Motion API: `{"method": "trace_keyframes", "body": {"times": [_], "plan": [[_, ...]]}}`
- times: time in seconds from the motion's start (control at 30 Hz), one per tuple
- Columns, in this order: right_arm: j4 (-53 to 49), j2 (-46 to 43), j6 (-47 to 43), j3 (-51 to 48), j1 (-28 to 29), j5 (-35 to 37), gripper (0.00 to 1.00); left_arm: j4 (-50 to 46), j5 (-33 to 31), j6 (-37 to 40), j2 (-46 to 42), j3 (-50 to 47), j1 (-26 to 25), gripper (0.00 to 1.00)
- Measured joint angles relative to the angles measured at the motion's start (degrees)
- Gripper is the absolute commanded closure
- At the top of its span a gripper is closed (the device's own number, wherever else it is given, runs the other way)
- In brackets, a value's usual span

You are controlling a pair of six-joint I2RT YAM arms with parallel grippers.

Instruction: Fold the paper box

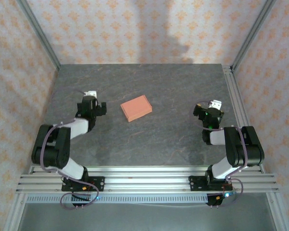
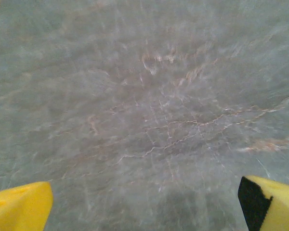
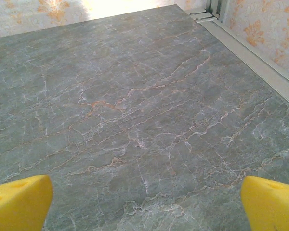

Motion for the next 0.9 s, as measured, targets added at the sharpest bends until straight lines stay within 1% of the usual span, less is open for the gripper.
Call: {"method": "trace_keyframes", "body": {"times": [0.03,0.07,0.1,0.13,0.17,0.2,0.23,0.33,0.43,0.67,0.77,0.9], "plan": [[0.0,0.0,0.0,0.0,0.0,0.0,0.01,-7.1,0.5,0.0,7.5,11.3,0.0,0.00],[0.0,0.0,0.0,0.0,0.0,0.0,0.01,-12.4,2.8,0.3,13.9,20.8,0.0,0.01],[0.0,0.0,0.0,0.0,0.0,0.0,0.01,-16.8,6.7,1.2,20.8,30.3,0.4,0.00],[0.1,0.0,0.0,0.0,0.0,0.0,0.01,-17.9,10.0,1.9,24.4,33.9,0.7,0.00],[0.1,0.0,0.0,0.0,0.0,0.0,0.01,-18.8,12.6,2.0,25.2,33.5,0.9,0.00],[0.1,0.0,0.0,0.0,0.0,0.0,0.01,-16.5,14.7,1.8,24.0,29.5,1.3,0.00],[0.1,0.0,0.0,0.0,0.0,0.0,0.01,-15.8,17.1,1.8,20.9,25.8,2.1,0.00],[0.2,0.1,0.0,0.1,0.0,0.0,0.01,-18.2,18.9,1.8,11.0,14.7,4.0,0.00],[0.2,0.1,0.0,0.1,0.0,0.0,0.01,-17.0,17.7,1.8,5.7,9.5,4.3,0.00],[0.2,0.1,0.0,0.1,0.0,0.0,0.01,-12.4,16.5,1.8,4.3,6.4,3.0,0.00],[0.2,0.1,0.0,0.1,0.0,0.0,0.01,-9.2,15.2,1.3,2.4,2.6,3.1,0.00],[0.2,0.1,0.0,0.1,0.0,0.0,0.01,-4.6,11.5,-0.3,-1.8,-3.5,3.1,0.00]]}}
